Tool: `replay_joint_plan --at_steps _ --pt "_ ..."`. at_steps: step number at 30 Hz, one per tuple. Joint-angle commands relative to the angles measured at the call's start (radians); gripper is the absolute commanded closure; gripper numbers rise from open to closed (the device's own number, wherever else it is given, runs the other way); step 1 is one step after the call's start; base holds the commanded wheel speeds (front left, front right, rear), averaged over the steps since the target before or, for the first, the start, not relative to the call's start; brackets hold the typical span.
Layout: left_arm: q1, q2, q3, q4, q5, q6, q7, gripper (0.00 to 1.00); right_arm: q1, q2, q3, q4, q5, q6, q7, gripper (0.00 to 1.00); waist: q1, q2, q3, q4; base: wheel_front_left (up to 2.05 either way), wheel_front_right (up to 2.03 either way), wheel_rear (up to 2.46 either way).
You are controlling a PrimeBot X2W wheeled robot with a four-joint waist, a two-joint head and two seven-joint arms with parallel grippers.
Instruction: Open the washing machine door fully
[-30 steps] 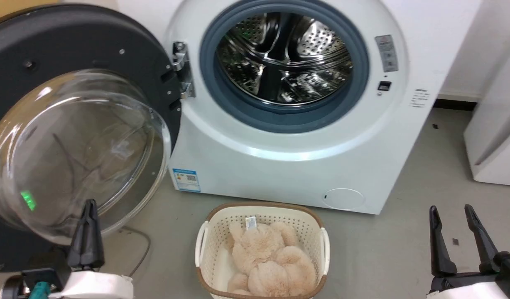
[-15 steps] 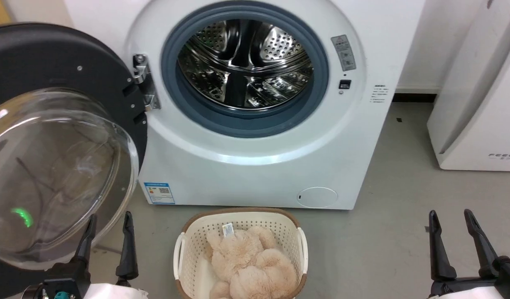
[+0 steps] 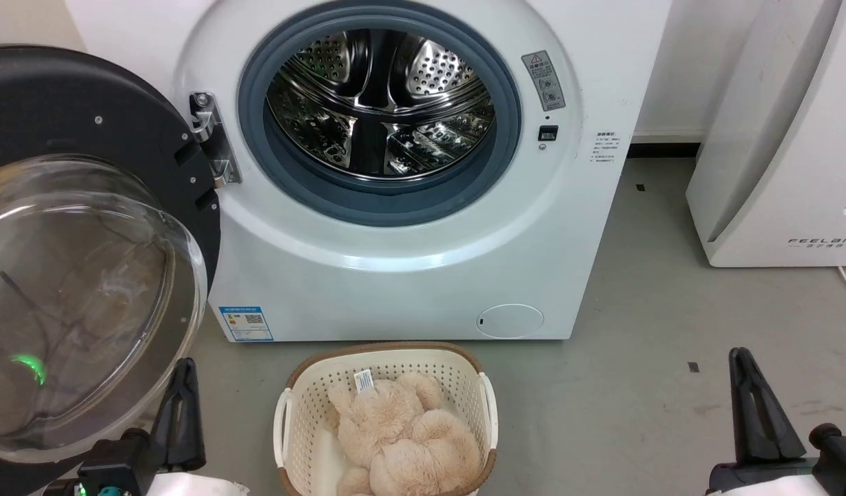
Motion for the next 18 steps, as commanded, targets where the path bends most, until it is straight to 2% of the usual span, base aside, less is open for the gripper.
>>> replay_joint_plan --at_steps 1,18 --pt "-0.001 0.000 -0.002 -0.001 0.001 0.001 0.005 1.00 -0.002 0.000 0.002 0.000 -0.002 0.000 0.004 1.00 0.0000 0.0000 0.000 0.000 0.00 0.00 0.00" --pt "-0.009 0.000 -0.020 -0.010 0.014 0.009 0.040 1.00 -0.015 0.000 0.014 0.003 -0.015 0.000 0.039 1.00 0.0000 0.0000 0.004 0.002 0.00 0.00 0.00"
